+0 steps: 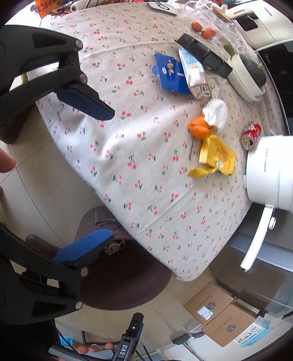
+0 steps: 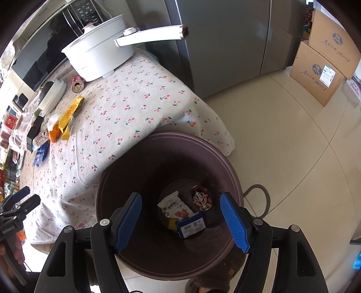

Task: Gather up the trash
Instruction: 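Move both tools back to the table toward the milk carton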

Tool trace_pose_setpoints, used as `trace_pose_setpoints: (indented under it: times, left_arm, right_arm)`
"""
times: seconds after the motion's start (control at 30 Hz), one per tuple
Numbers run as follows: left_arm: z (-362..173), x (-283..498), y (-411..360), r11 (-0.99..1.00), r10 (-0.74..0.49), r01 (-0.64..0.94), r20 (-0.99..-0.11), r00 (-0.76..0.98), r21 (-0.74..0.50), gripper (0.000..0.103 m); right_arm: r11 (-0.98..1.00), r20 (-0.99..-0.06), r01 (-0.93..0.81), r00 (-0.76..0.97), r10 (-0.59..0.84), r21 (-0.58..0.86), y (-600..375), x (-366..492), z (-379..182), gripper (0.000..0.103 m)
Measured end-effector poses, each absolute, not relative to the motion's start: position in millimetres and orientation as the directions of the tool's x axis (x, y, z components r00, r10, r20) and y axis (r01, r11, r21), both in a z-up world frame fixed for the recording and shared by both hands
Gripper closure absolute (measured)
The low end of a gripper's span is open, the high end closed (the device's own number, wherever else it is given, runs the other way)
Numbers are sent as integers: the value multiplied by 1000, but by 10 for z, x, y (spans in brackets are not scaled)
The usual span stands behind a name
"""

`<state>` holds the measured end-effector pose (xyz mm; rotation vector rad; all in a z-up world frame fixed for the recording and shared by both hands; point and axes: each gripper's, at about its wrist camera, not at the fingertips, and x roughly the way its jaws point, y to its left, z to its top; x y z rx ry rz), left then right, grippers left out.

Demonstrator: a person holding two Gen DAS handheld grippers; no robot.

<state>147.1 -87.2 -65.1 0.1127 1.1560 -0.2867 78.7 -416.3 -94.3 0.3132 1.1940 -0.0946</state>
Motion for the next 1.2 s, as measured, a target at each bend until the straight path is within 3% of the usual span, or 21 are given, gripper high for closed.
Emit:
trace_pose_setpoints:
  times: [0.3,0.7,0.97,1.2]
  left_arm:
    - [-571,1722,-56,986,-87,165,-907,412,-20,6]
    - [-662,2211,717,988,-125,-22,-873,471,-153,6]
    - [-814,2608,848,872,-266,-242,-827,496,-425,6]
    - [-1038,2883,673,821,-283,-315,-819,499,-476,31]
  right_arm:
    - [973,-922,168,376,87,161,-3679,1134,-844,28]
    - [986,-919,69,376,116,153,-2858,1708,-794,27]
    - [985,-926,53,353,136,165,-2558,1978,-891,26]
    - [985,-933,58,336,131,159,-2537,2058,-971,26]
